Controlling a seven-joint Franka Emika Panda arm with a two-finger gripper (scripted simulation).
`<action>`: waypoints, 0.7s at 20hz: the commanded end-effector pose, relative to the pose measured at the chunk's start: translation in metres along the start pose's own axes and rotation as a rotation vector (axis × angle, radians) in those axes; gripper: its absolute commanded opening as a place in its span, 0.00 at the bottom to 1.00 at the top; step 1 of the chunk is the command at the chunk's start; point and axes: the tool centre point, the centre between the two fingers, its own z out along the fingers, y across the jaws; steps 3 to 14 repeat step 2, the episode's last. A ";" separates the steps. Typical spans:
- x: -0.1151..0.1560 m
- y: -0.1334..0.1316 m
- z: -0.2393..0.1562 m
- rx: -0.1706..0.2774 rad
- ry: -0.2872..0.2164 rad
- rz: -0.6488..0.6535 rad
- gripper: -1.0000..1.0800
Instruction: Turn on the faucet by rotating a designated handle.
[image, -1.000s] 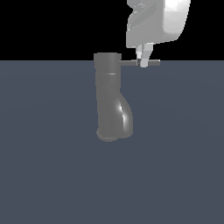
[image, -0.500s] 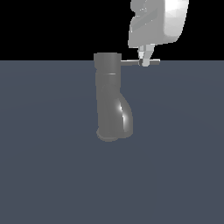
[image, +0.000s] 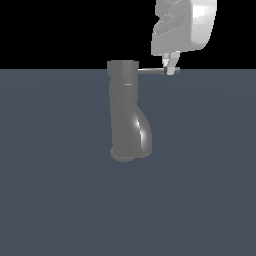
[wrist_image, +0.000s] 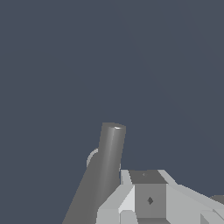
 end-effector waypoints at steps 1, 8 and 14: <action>0.018 -0.001 0.000 0.002 0.002 0.025 0.00; 0.018 -0.001 0.000 0.002 0.002 0.025 0.00; 0.018 -0.001 0.000 0.002 0.002 0.025 0.00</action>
